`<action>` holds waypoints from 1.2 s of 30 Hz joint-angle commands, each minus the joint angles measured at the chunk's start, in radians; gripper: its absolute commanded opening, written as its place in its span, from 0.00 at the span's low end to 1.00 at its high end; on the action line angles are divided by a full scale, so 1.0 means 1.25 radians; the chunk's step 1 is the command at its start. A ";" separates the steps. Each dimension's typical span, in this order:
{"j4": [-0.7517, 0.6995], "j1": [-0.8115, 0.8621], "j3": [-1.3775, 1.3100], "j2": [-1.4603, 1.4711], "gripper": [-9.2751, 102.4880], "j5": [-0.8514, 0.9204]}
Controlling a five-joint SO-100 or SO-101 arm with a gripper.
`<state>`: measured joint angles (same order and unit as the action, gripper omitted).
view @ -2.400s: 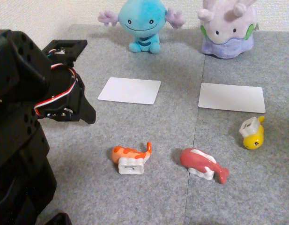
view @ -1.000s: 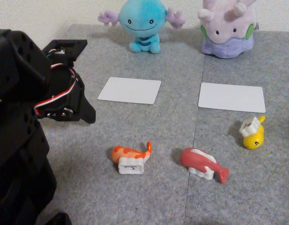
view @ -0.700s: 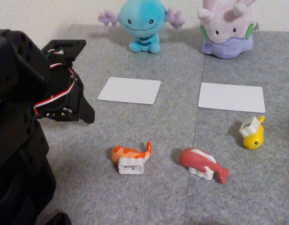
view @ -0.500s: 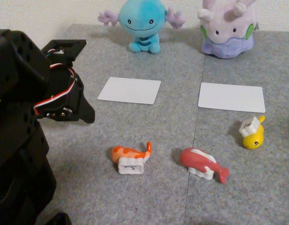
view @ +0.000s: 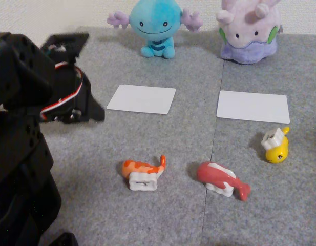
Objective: Wooper wants to eat egg sudhi, and Goomy wants to eat shrimp sushi
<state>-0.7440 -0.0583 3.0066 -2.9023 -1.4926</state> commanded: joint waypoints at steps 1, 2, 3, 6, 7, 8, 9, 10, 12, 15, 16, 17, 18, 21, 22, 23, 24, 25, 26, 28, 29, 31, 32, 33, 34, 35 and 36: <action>0.053 0.001 -0.004 -0.006 0.24 0.040; 0.061 0.000 -0.005 -0.006 0.24 0.039; 0.065 0.009 -0.005 -0.006 0.24 0.039; 0.066 0.025 -0.007 -0.006 0.24 0.039; 0.067 0.043 -0.011 -0.006 0.24 0.029; 0.074 0.070 -0.026 -0.006 0.24 0.004; 0.071 0.103 -0.048 -0.006 0.23 -0.031; 0.058 0.137 -0.079 -0.005 0.23 -0.058; 0.027 0.202 -0.158 0.010 0.23 -0.077; -0.065 0.248 -0.296 0.038 0.24 -0.070; -0.094 0.255 -0.342 0.056 0.24 -0.069; -0.123 0.259 -0.389 0.081 0.24 -0.067; -0.150 0.259 -0.436 0.112 0.24 -0.061; -0.220 0.260 -0.571 0.223 0.24 -0.044; -0.237 0.263 -0.614 0.266 0.24 -0.042; -0.255 0.272 -0.653 0.308 0.24 -0.032; -0.272 0.288 -0.692 0.355 0.24 -0.026; -0.285 0.307 -0.730 0.399 0.24 -0.022; -0.293 0.329 -0.768 0.442 0.24 -0.021; -0.309 0.387 -0.834 0.528 0.24 0.011; -0.310 0.411 -0.865 0.568 0.24 0.028; -0.313 0.464 -0.917 0.649 0.28 0.071; -0.313 0.488 -0.939 0.687 0.30 0.096; -0.312 0.511 -0.960 0.725 0.32 0.119; -0.308 0.529 -0.978 0.761 0.33 0.144; -0.303 0.547 -0.995 0.795 0.35 0.167; -0.299 0.566 -1.011 0.827 0.35 0.188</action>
<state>-1.1321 0.5921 1.8178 -1.9251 -1.3023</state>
